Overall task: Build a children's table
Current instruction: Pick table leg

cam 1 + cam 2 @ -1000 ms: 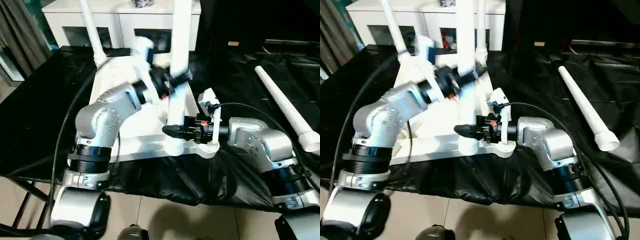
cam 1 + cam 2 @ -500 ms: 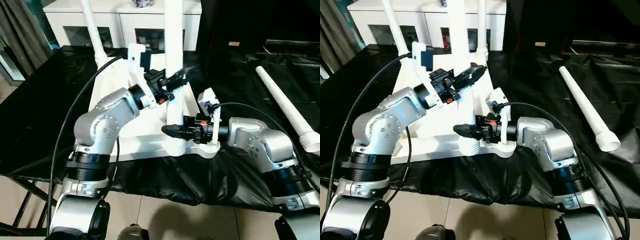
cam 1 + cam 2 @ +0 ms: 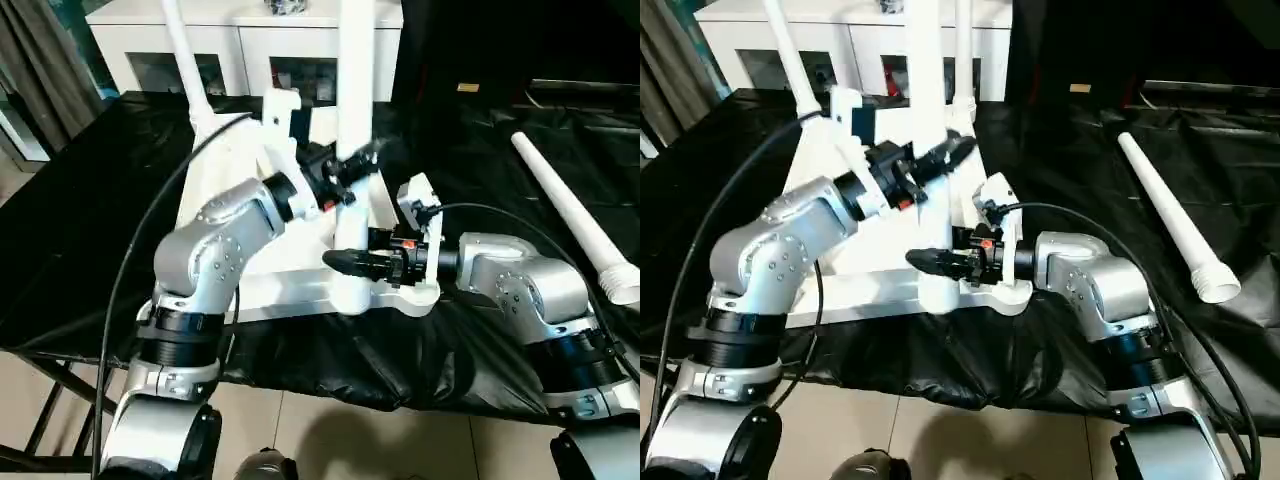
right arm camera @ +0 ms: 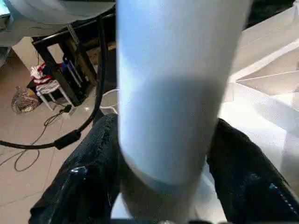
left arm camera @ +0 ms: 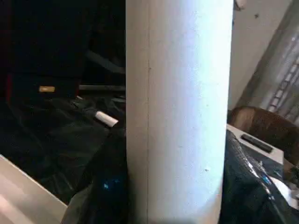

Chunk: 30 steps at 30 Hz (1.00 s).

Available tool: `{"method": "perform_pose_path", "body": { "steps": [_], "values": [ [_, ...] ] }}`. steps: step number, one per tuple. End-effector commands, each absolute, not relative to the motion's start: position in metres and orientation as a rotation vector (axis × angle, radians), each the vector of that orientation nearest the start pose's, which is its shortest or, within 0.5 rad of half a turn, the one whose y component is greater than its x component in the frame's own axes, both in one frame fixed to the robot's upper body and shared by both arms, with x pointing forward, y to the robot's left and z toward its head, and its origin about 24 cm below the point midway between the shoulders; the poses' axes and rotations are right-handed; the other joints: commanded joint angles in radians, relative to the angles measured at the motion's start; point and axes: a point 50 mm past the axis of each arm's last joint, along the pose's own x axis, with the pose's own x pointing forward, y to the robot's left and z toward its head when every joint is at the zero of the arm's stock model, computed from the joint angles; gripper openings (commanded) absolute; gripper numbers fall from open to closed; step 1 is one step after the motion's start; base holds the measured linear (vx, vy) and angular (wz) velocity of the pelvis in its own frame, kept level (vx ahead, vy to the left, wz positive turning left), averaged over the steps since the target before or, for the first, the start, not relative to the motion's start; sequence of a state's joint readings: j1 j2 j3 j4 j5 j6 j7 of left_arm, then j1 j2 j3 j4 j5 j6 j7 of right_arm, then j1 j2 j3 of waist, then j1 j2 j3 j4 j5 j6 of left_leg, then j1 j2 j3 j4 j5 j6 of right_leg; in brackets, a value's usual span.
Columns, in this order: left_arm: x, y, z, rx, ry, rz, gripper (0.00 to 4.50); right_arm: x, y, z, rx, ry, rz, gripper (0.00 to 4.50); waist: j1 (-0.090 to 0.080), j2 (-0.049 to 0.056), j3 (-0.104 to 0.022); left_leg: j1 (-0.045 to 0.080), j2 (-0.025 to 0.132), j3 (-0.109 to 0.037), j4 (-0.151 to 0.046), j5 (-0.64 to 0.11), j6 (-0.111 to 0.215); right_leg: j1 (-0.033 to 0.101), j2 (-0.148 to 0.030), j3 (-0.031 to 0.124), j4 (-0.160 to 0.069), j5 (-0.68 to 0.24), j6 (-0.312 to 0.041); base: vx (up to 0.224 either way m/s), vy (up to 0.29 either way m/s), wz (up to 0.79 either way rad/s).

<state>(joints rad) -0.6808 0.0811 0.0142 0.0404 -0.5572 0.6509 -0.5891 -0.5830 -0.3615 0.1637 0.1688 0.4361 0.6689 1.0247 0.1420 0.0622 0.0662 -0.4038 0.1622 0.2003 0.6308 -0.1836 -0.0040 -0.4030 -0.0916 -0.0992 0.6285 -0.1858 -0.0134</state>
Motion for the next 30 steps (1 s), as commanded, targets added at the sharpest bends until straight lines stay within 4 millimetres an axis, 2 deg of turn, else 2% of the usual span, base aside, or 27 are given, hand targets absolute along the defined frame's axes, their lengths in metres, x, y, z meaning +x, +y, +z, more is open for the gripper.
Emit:
{"method": "perform_pose_path", "body": {
  "steps": [1,3,7,11,20,25,26,30],
  "values": [
    [0.319,0.065,0.190,-0.340,-0.043,-1.067,1.80,0.311,-0.110,0.122,0.091,0.341,1.295,2.87,-0.001,-0.030,-0.086,0.024,0.073,-0.040,-0.070,-0.113,0.037,0.049,-0.081,0.061,-0.078,-0.236,-0.171,0.000,0.000,0.00],
    [0.319,0.065,0.190,-0.344,-0.046,-1.078,1.80,0.308,-0.111,0.121,0.089,0.366,1.332,2.87,-0.001,-0.033,-0.085,0.023,0.072,-0.039,-0.070,-0.116,0.036,0.050,-0.080,0.061,-0.080,-0.245,-0.168,0.000,0.000,0.00],
    [0.318,0.065,0.192,-0.342,-0.054,-1.098,1.80,0.307,-0.112,0.117,0.087,0.394,1.346,2.87,-0.001,-0.033,-0.086,0.022,0.073,-0.041,-0.070,-0.108,0.036,0.050,-0.080,0.061,-0.078,-0.232,-0.168,0.000,0.000,0.00],
    [0.313,0.062,0.194,-0.355,-0.058,-1.148,1.80,0.306,-0.111,0.115,0.095,0.408,1.364,2.87,-0.002,-0.034,-0.086,0.024,0.074,-0.040,-0.070,-0.114,0.034,0.049,-0.081,0.061,-0.076,-0.215,-0.183,0.000,0.000,0.00],
    [0.306,0.056,0.194,-0.348,-0.039,-1.234,1.80,0.304,-0.111,0.114,0.113,0.420,1.392,2.87,-0.002,-0.034,-0.086,0.023,0.073,-0.040,-0.070,-0.115,0.031,0.050,-0.081,0.062,-0.076,-0.218,-0.181,0.000,0.000,0.00],
    [0.306,0.056,0.195,-0.357,-0.042,-1.238,1.80,0.302,-0.111,0.112,0.125,0.427,1.406,2.40,-0.002,-0.031,-0.086,0.025,0.075,-0.041,-0.071,-0.124,0.027,0.050,-0.080,0.061,-0.077,-0.222,-0.181,0.000,0.000,0.00],
    [0.306,0.056,0.195,-0.358,-0.042,-1.238,1.80,0.302,-0.110,0.112,0.127,0.428,1.409,2.17,-0.002,-0.032,-0.086,0.026,0.074,-0.041,-0.071,-0.126,0.026,0.050,-0.079,0.062,-0.077,-0.223,-0.181,0.000,0.000,0.00],
    [0.306,0.054,0.197,-0.367,-0.046,-1.246,1.80,0.300,-0.110,0.110,0.136,0.436,1.419,1.97,-0.001,-0.031,-0.087,0.024,0.074,-0.041,-0.071,-0.123,0.025,0.051,-0.081,0.062,-0.077,-0.218,-0.182,0.000,0.000,0.00]
  ]
}}
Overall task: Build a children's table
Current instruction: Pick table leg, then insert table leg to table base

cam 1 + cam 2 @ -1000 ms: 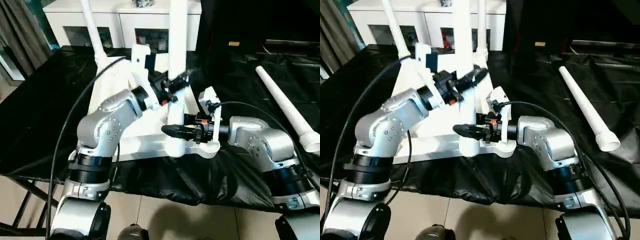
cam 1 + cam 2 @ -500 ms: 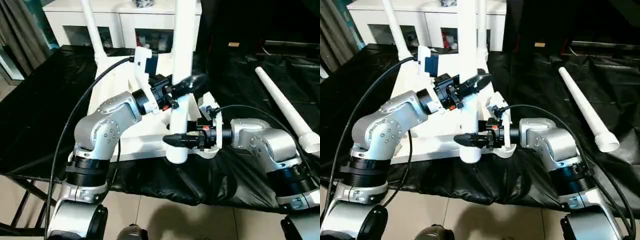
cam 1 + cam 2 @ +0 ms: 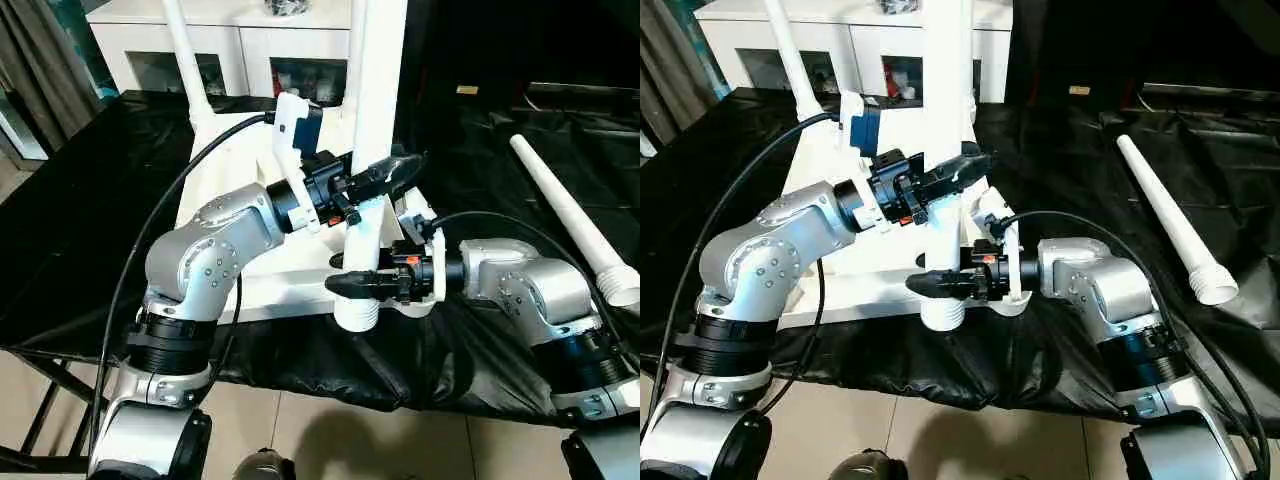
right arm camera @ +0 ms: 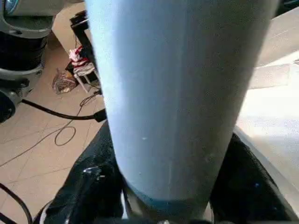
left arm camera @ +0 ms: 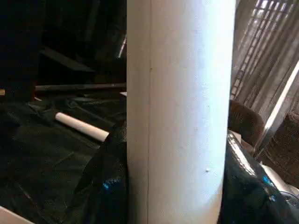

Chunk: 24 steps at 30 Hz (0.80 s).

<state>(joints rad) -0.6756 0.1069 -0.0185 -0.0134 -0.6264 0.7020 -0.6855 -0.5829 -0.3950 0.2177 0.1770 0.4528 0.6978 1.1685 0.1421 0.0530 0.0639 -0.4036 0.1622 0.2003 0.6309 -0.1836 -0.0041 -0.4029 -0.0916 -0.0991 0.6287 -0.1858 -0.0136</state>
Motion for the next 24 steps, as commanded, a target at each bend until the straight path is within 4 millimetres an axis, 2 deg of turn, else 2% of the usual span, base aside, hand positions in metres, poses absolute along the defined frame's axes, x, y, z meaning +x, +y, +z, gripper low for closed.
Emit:
{"method": "perform_pose_path", "body": {
  "steps": [1,5,6,9,10,12,16,17,18,19,20,21,22,24],
  "values": [
    [0.306,0.054,0.197,-0.367,-0.046,-1.246,1.80,0.300,-0.110,0.110,0.136,0.436,1.419,1.95,-0.001,-0.022,-0.084,0.024,0.074,-0.041,-0.071,-0.123,0.025,0.050,-0.080,0.061,-0.077,-0.218,-0.182,0.000,0.000,0.00],
    [0.306,0.054,0.198,-0.370,-0.047,-1.252,1.80,0.300,-0.109,0.108,0.144,0.440,1.424,1.93,-0.001,-0.022,-0.085,0.025,0.074,-0.041,-0.071,-0.121,0.026,0.051,-0.080,0.061,-0.076,-0.210,-0.185,0.000,0.000,0.00],
    [0.306,0.054,0.197,-0.369,-0.046,-1.254,1.80,0.299,-0.110,0.108,0.146,0.442,1.423,1.92,-0.001,-0.019,-0.085,0.024,0.074,-0.042,-0.070,-0.120,0.026,0.050,-0.080,0.061,-0.075,-0.206,-0.187,0.000,0.000,0.00],
    [0.306,0.055,0.197,-0.359,-0.047,-1.247,1.80,0.300,-0.110,0.107,0.149,0.441,1.415,1.92,-0.001,-0.018,-0.085,0.024,0.074,-0.042,-0.071,-0.126,0.024,0.050,-0.079,0.061,-0.077,-0.207,-0.187,0.000,0.000,0.00],
    [0.307,0.055,0.196,-0.354,-0.044,-1.240,2.15,0.300,-0.110,0.107,0.150,0.439,1.412,1.91,-0.002,-0.019,-0.085,0.024,0.074,-0.042,-0.071,-0.128,0.023,0.051,-0.079,0.061,-0.076,-0.205,-0.188,0.000,0.000,0.00],
    [0.308,0.056,0.195,-0.361,-0.034,-1.232,2.50,0.300,-0.111,0.107,0.150,0.433,1.403,1.91,-0.002,-0.019,-0.085,0.025,0.074,-0.042,-0.071,-0.127,0.022,0.051,-0.080,0.061,-0.075,-0.203,-0.190,0.000,0.000,0.00],
    [0.310,0.057,0.196,-0.369,-0.056,-1.209,2.72,0.301,-0.111,0.109,0.156,0.399,1.377,1.91,-0.001,-0.019,-0.085,0.024,0.073,-0.042,-0.071,-0.130,0.021,0.052,-0.080,0.061,-0.076,-0.200,-0.190,0.000,0.000,0.00],
    [0.312,0.059,0.199,-0.368,-0.091,-1.189,2.91,0.302,-0.112,0.111,0.166,0.377,1.358,1.91,-0.001,-0.019,-0.085,0.024,0.074,-0.042,-0.072,-0.129,0.022,0.052,-0.080,0.061,-0.078,-0.200,-0.188,0.000,0.000,0.00],
    [0.312,0.060,0.206,-0.383,-0.166,-1.183,2.93,0.304,-0.113,0.114,0.182,0.344,1.323,1.91,-0.001,-0.015,-0.086,0.024,0.074,-0.042,-0.071,-0.129,0.019,0.051,-0.081,0.061,-0.077,-0.198,-0.188,0.000,0.000,0.00],
    [0.312,0.060,0.207,-0.387,-0.175,-1.180,2.93,0.304,-0.114,0.114,0.183,0.341,1.320,1.91,-0.001,-0.016,-0.085,0.025,0.075,-0.042,-0.072,-0.131,0.020,0.050,-0.081,0.062,-0.081,-0.201,-0.185,0.000,0.000,0.00],
    [0.314,0.064,0.227,-0.484,-0.333,-1.098,2.93,0.306,-0.118,0.121,0.211,0.278,1.263,1.91,-0.001,-0.016,-0.086,0.023,0.075,-0.042,-0.071,-0.131,0.016,0.054,-0.084,0.062,-0.080,-0.185,-0.194,0.000,0.000,0.00],
    [0.315,0.066,0.229,-0.502,-0.338,-1.081,2.93,0.306,-0.119,0.122,0.215,0.267,1.253,1.91,-0.001,-0.017,-0.087,0.024,0.076,-0.043,-0.071,-0.133,0.013,0.054,-0.083,0.061,-0.078,-0.181,-0.197,0.000,0.000,0.00],
    [0.318,0.068,0.230,-0.515,-0.340,-1.058,2.93,0.306,-0.121,0.124,0.223,0.252,1.236,1.91,0.001,-0.014,-0.087,0.025,0.075,-0.043,-0.071,-0.141,0.010,0.053,-0.082,0.060,-0.078,-0.183,-0.199,0.000,0.000,0.00],
    [0.323,0.073,0.229,-0.522,-0.333,-1.021,2.93,0.307,-0.125,0.127,0.231,0.221,1.201,1.91,-0.002,-0.016,-0.085,0.024,0.073,-0.043,-0.073,-0.148,0.015,0.054,-0.080,0.060,-0.079,-0.194,-0.185,0.000,0.000,0.00]
  ]
}}
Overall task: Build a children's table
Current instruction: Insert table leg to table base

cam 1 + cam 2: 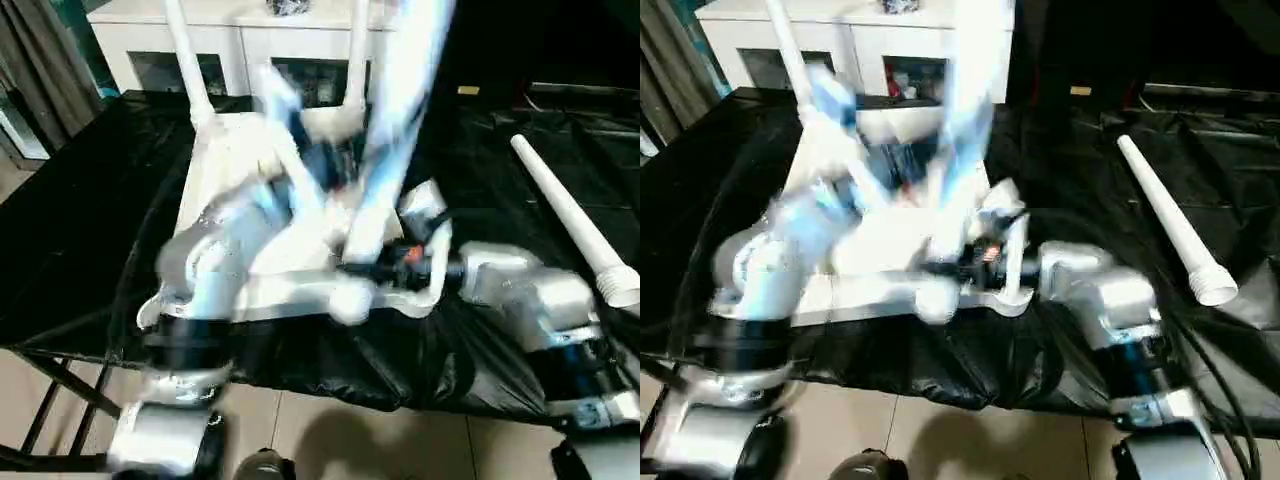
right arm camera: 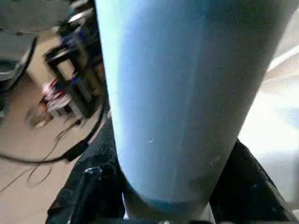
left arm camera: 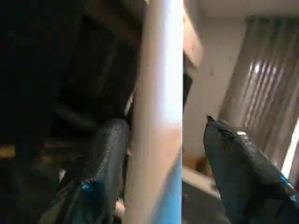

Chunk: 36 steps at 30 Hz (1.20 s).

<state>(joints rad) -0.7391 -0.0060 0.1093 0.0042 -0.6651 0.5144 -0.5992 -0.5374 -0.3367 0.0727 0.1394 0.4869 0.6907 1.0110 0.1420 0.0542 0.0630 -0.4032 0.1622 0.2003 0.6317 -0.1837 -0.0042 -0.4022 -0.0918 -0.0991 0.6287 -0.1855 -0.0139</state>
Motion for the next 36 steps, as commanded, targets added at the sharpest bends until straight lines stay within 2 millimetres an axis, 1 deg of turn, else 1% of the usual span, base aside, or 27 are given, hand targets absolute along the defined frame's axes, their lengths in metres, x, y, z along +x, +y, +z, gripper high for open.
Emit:
{"method": "perform_pose_path", "body": {
  "steps": [1,3,4,5,6,7,8,9,10,13,16,17,18,19,20,21,22,23,25,26,27,28,29,31,34,35,36],
  "values": [
    [0.324,0.074,0.228,-0.519,-0.330,-1.016,2.93,0.307,-0.126,0.128,0.232,0.217,1.195,1.90,-0.003,-0.017,-0.083,0.023,0.072,-0.043,-0.074,-0.148,0.017,0.054,-0.079,0.060,-0.080,-0.205,-0.175,0.000,0.000,0.00],
    [0.329,0.082,0.218,-0.441,-0.291,-0.978,2.93,0.306,-0.136,0.130,0.233,0.192,1.131,1.90,-0.004,-0.008,-0.084,0.025,0.070,-0.043,-0.073,-0.146,0.018,0.051,-0.076,0.060,-0.083,-0.221,-0.157,0.000,0.000,0.00],
    [0.331,0.085,0.206,-0.337,-0.234,-0.979,2.93,0.306,-0.146,0.130,0.210,0.184,1.068,1.90,-0.006,-0.006,-0.085,0.026,0.070,-0.045,-0.075,-0.147,0.015,0.050,-0.074,0.059,-0.085,-0.226,-0.144,0.000,0.000,0.00],
    [0.331,0.086,0.203,-0.309,-0.222,-0.979,2.93,0.305,-0.148,0.130,0.204,0.183,1.056,1.90,-0.006,-0.006,-0.084,0.027,0.071,-0.047,-0.078,-0.147,0.014,0.048,-0.073,0.059,-0.089,-0.234,-0.130,0.000,0.000,0.00],
    [0.331,0.087,0.196,-0.254,-0.202,-0.980,2.93,0.305,-0.152,0.130,0.194,0.180,1.030,1.90,-0.009,-0.007,-0.086,0.029,0.070,-0.045,-0.077,-0.148,0.007,0.048,-0.072,0.059,-0.083,-0.226,-0.128,0.000,0.000,0.00],
    [0.331,0.087,0.183,-0.171,-0.141,-0.987,2.93,0.305,-0.159,0.129,0.149,0.183,0.972,1.90,-0.007,-0.002,-0.085,0.030,0.071,-0.045,-0.078,-0.153,0.003,0.046,-0.073,0.060,-0.087,-0.234,-0.124,0.000,0.000,0.00],
    [0.330,0.087,0.164,-0.035,-0.070,-0.997,2.93,0.305,-0.168,0.127,0.098,0.179,0.891,1.90,-0.009,-0.001,-0.086,0.029,0.071,-0.046,-0.079,-0.156,-0.007,0.046,-0.071,0.060,-0.085,-0.241,-0.116,0.000,0.000,0.00],
    [0.330,0.087,0.159,-0.002,-0.051,-1.001,2.93,0.305,-0.171,0.127,0.088,0.178,0.867,1.90,-0.008,0.000,-0.086,0.032,0.072,-0.047,-0.081,-0.163,-0.016,0.043,-0.072,0.061,-0.087,-0.246,-0.106,0.000,0.000,0.00],
    [0.329,0.086,0.149,0.044,-0.015,-1.008,2.93,0.306,-0.175,0.126,0.069,0.180,0.821,1.90,-0.011,0.000,-0.086,0.032,0.070,-0.045,-0.082,-0.174,-0.021,0.043,-0.073,0.061,-0.087,-0.246,-0.111,0.000,0.000,0.00],
    [0.324,0.083,0.126,0.130,0.051,-1.058,2.93,0.307,-0.184,0.121,0.019,0.191,0.707,1.89,-0.010,0.003,-0.086,0.032,0.072,-0.047,-0.084,-0.193,-0.035,0.044,-0.076,0.061,-0.087,-0.242,-0.128,0.000,0.000,0.00],
    [0.320,0.080,0.110,0.187,0.091,-1.116,2.93,0.307,-0.186,0.118,0.007,0.198,0.653,1.89,-0.013,0.003,-0.086,0.032,0.072,-0.046,-0.085,-0.216,-0.040,0.045,-0.078,0.062,-0.084,-0.216,-0.146,0.000,0.000,0.00],
    [0.318,0.079,0.101,0.209,0.124,-1.146,2.93,0.307,-0.186,0.117,0.013,0.198,0.637,1.89,-0.012,0.010,-0.087,0.033,0.071,-0.047,-0.085,-0.219,-0.038,0.045,-0.079,0.062,-0.085,-0.218,-0.149,0.000,0.000,0.00],
    [0.316,0.078,0.095,0.232,0.146,-1.169,2.93,0.307,-0.186,0.117,0.016,0.197,0.630,1.89,-0.014,0.005,-0.086,0.032,0.069,-0.045,-0.084,-0.224,-0.033,0.045,-0.079,0.062,-0.086,-0.223,-0.147,0.000,0.000,0.00],
    [0.314,0.077,0.081,0.278,0.197,-1.215,2.93,0.307,-0.184,0.115,0.024,0.197,0.618,1.89,-0.015,0.014,-0.085,0.031,0.069,-0.046,-0.084,-0.226,-0.029,0.045,-0.080,0.062,-0.087,-0.234,-0.146,0.000,0.000,0.00],
    [0.314,0.077,0.081,0.278,0.197,-1.215,2.75,0.307,-0.184,0.115,0.024,0.197,0.618,1.89,-0.017,0.010,-0.083,0.031,0.067,-0.045,-0.085,-0.229,-0.023,0.043,-0.078,0.062,-0.096,-0.250,-0.139,0.000,0.000,0.00],
    [0.314,0.078,0.073,0.297,0.226,-1.238,2.64,0.307,-0.182,0.114,0.026,0.200,0.621,1.89,-0.021,0.009,-0.085,0.029,0.067,-0.046,-0.086,-0.232,-0.023,0.046,-0.079,0.061,-0.092,-0.256,-0.136,0.000,0.000,0.00],
    [0.314,0.078,0.070,0.299,0.236,-1.244,2.56,0.307,-0.181,0.114,0.026,0.201,0.623,1.89,-0.024,0.015,-0.085,0.029,0.067,-0.047,-0.085,-0.238,-0.025,0.045,-0.080,0.061,-0.091,-0.263,-0.136,0.000,0.000,0.00],
    [0.314,0.079,0.068,0.296,0.247,-1.252,2.56,0.306,-0.180,0.113,0.028,0.203,0.626,1.89,-0.031,0.013,-0.086,0.029,0.068,-0.047,-0.086,-0.241,-0.025,0.047,-0.081,0.061,-0.091,-0.260,-0.140,0.000,0.000,0.00],
    [0.315,0.081,0.064,0.316,0.265,-1.259,2.46,0.306,-0.178,0.112,0.028,0.207,0.627,1.89,-0.034,0.015,-0.086,0.029,0.070,-0.047,-0.086,-0.241,-0.025,0.047,-0.081,0.060,-0.090,-0.251,-0.151,0.000,0.000,0.00],
    [0.317,0.083,0.060,0.329,0.281,-1.251,2.18,0.306,-0.177,0.112,0.029,0.210,0.627,1.89,-0.034,0.015,-0.086,0.029,0.069,-0.047,-0.086,-0.240,-0.023,0.046,-0.080,0.060,-0.091,-0.249,-0.152,0.000,0.000,0.00],
    [0.319,0.084,0.058,0.337,0.292,-1.244,2.18,0.305,-0.177,0.111,0.031,0.212,0.626,1.89,-0.036,0.017,-0.085,0.030,0.068,-0.046,-0.085,-0.247,-0.021,0.044,-0.079,0.060,-0.094,-0.254,-0.151,0.000,0.000,0.00],
    [0.320,0.086,0.056,0.345,0.298,-1.234,2.15,0.305,-0.177,0.111,0.033,0.214,0.625,1.89,-0.035,0.017,-0.086,0.031,0.069,-0.047,-0.085,-0.249,-0.022,0.047,-0.082,0.061,-0.091,-0.255,-0.151,0.000,0.000,0.00],
    [0.321,0.087,0.054,0.350,0.303,-1.233,2.09,0.305,-0.176,0.111,0.036,0.215,0.623,1.89,-0.035,0.017,-0.086,0.031,0.069,-0.046,-0.085,-0.246,-0.020,0.045,-0.081,0.061,-0.092,-0.253,-0.152,0.000,0.000,0.00],
    [0.322,0.088,0.053,0.353,0.311,-1.230,1.78,0.305,-0.175,0.111,0.041,0.214,0.628,1.89,-0.036,0.017,-0.087,0.029,0.070,-0.047,-0.085,-0.237,-0.017,0.047,-0.082,0.061,-0.090,-0.240,-0.156,0.000,0.000,0.00],
    [0.323,0.093,0.048,0.363,0.333,-1.237,1.60,0.304,-0.172,0.111,0.050,0.213,0.647,1.89,-0.034,0.019,-0.087,0.030,0.071,-0.046,-0.085,-0.237,-0.011,0.045,-0.083,0.061,-0.092,-0.244,-0.160,0.000,0.000,0.00],
    [0.323,0.095,0.046,0.363,0.346,-1.248,1.47,0.303,-0.171,0.111,0.051,0.215,0.656,1.89,-0.034,0.016,-0.087,0.031,0.072,-0.046,-0.085,-0.240,-0.011,0.045,-0.083,0.061,-0.091,-0.248,-0.163,0.000,0.000,0.00],
    [0.323,0.095,0.046,0.363,0.346,-1.248,1.37,0.303,-0.171,0.111,0.051,0.215,0.656,1.89,-0.034,0.017,-0.086,0.031,0.072,-0.046,-0.086,-0.243,-0.013,0.045,-0.084,0.061,-0.091,-0.251,-0.164,0.000,0.000,0.00]
  ]
}}
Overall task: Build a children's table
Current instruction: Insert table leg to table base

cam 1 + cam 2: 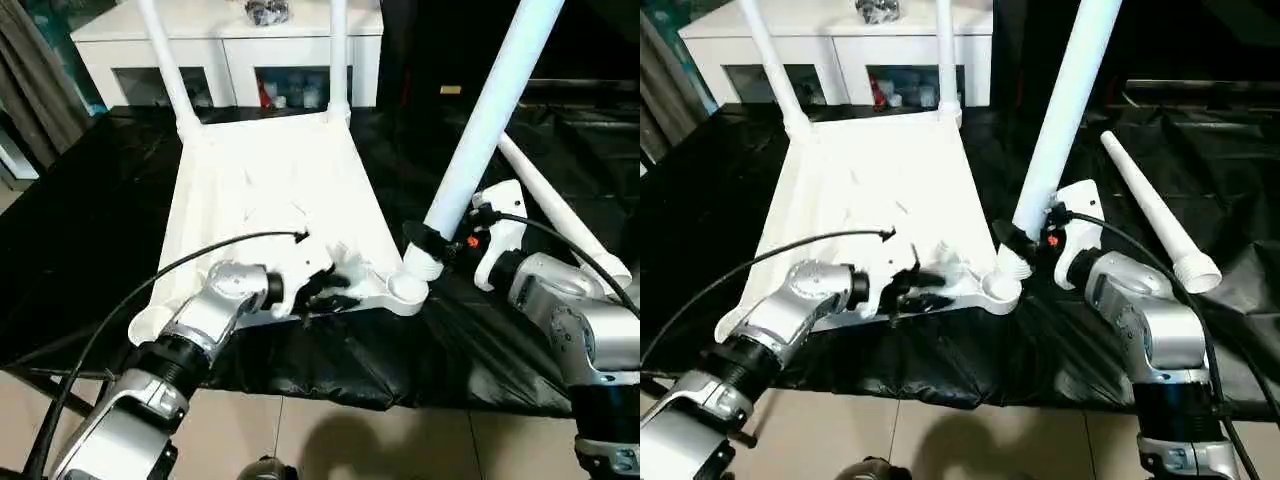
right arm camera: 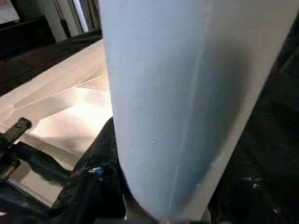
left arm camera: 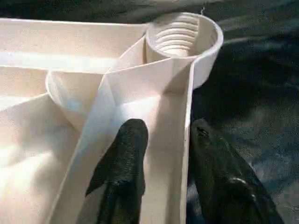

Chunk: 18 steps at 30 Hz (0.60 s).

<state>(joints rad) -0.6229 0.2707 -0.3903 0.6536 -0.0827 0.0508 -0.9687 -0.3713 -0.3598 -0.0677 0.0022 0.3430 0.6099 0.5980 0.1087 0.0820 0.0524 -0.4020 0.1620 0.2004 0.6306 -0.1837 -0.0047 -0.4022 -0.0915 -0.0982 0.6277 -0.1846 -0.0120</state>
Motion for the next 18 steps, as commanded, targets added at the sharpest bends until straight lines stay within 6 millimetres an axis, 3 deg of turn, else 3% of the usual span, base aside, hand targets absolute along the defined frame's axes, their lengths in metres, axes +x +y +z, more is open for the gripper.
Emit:
{"method": "perform_pose_path", "body": {
  "steps": [1,5,6,9,18],
  "values": [
    [0.323,0.097,0.045,0.363,0.352,-1.258,1.30,0.303,-0.170,0.111,0.051,0.219,0.661,1.89,-0.002,-0.011,-0.076,0.030,0.073,-0.047,-0.086,-0.250,-0.015,0.044,-0.085,0.060,-0.090,-0.256,-0.167,0.000,0.000,0.00],
    [0.322,0.098,0.043,0.351,0.362,-1.260,1.02,0.305,-0.170,0.110,0.044,0.222,0.657,1.89,-0.002,-0.011,-0.075,0.029,0.073,-0.046,-0.086,-0.250,-0.017,0.045,-0.086,0.061,-0.088,-0.251,-0.173,0.000,0.000,0.00],
    [0.323,0.099,0.043,0.352,0.362,-1.259,0.90,0.306,-0.170,0.109,0.041,0.224,0.650,1.89,-0.003,-0.023,-0.075,0.029,0.073,-0.045,-0.086,-0.247,-0.014,0.045,-0.086,0.061,-0.090,-0.253,-0.173,0.000,0.000,0.00],
    [0.323,0.102,0.042,0.348,0.377,-1.272,0.78,0.307,-0.169,0.107,0.039,0.239,0.663,1.89,0.000,-0.017,-0.073,0.028,0.071,-0.044,-0.085,-0.237,-0.008,0.043,-0.088,0.062,-0.092,-0.276,-0.167,0.000,0.000,0.00],
    [0.326,0.107,0.042,0.386,0.436,-1.331,0.00,0.312,-0.160,0.103,-0.019,0.296,0.774,1.89,-0.003,-0.019,-0.072,0.028,0.073,-0.045,-0.086,-0.235,-0.006,0.044,-0.088,0.062,-0.090,-0.279,-0.172,0.000,0.000,0.00]
  ]
}}
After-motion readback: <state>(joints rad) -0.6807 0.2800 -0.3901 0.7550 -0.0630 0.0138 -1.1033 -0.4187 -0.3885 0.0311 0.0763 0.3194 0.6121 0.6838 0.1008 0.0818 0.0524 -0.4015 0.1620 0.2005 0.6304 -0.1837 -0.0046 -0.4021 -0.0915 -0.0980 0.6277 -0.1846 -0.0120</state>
